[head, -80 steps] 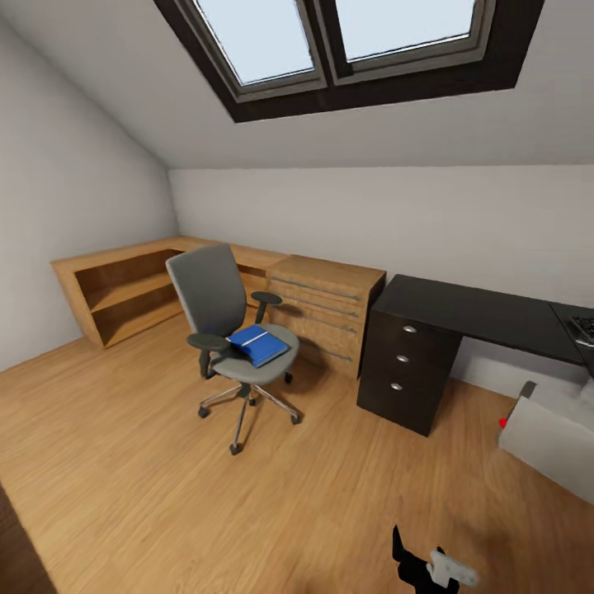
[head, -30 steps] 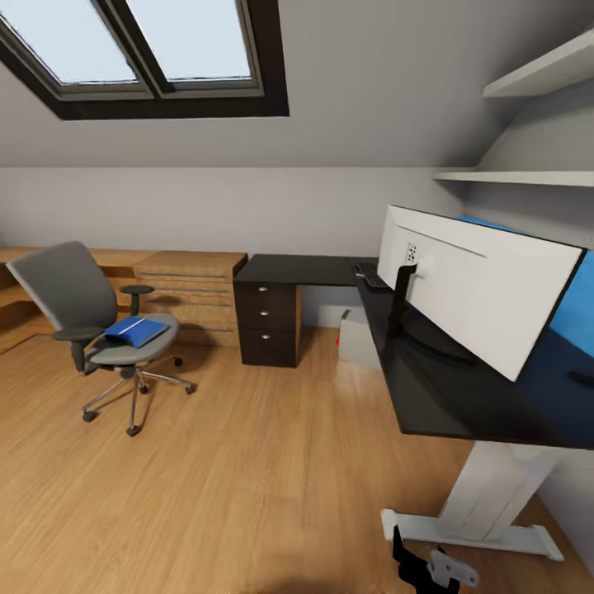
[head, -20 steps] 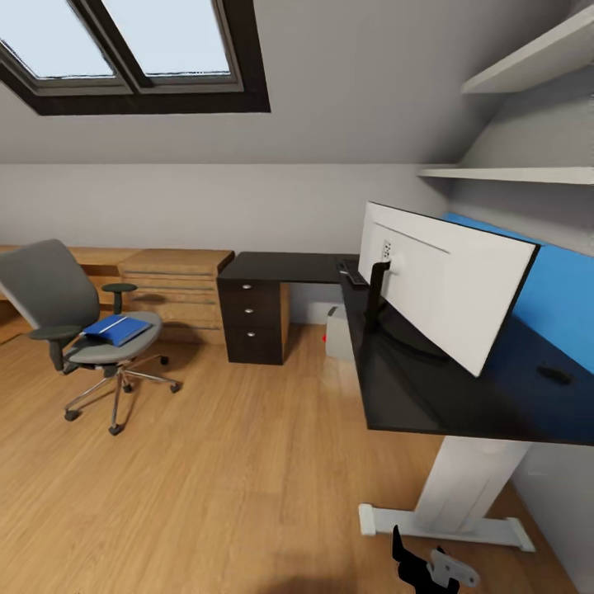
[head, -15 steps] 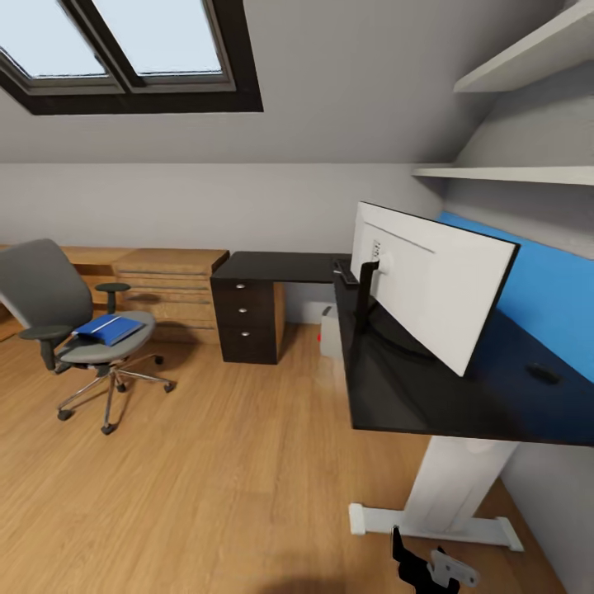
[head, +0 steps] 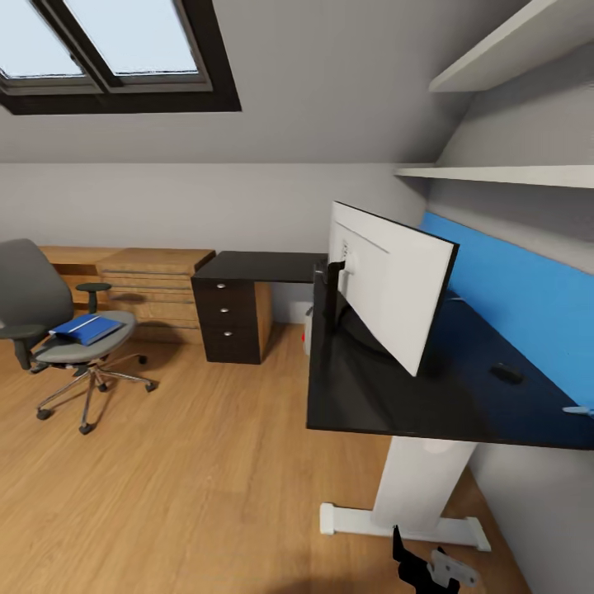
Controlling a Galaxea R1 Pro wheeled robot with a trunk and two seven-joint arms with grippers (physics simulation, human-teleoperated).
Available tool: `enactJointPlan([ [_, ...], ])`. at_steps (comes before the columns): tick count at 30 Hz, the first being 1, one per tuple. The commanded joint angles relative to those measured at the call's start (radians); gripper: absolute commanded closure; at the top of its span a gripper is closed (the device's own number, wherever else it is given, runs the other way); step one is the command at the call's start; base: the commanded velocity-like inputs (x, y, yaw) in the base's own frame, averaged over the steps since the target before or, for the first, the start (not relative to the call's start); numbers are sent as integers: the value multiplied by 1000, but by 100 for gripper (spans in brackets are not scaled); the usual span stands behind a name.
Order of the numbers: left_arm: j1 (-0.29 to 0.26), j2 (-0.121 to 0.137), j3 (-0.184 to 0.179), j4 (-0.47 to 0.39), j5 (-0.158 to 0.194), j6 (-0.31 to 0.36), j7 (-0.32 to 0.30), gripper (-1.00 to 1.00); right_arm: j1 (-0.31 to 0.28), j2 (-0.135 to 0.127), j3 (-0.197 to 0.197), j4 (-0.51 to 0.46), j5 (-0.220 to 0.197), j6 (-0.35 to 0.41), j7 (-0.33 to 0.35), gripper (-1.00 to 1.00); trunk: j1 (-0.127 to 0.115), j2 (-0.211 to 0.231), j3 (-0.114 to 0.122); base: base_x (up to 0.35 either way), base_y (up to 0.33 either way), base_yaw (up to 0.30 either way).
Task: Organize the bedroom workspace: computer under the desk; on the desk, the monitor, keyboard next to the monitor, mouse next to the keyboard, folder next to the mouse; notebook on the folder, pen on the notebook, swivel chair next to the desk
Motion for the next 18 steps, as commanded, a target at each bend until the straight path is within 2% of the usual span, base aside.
enactJointPlan([
  [1,-1,0,-7,1,9,-4,4,-100,-1,1,4,2,-11,-2,8,-100,0,0,-1,0,-347,0],
  [5,-1,0,-7,1,9,-4,4,-100,-1,2,4,2,-11,-3,8,-100,0,0,-1,0,-346,0],
  [13,-1,0,-7,0,9,-5,1,-100,-1,2,4,2,-11,-3,8,-100,-31,56,24,-1,-343,0],
  [18,-1,-2,-7,-1,9,-4,2,-100,-1,1,4,2,-11,-3,8,-100,-50,91,40,-31,-105,0],
])
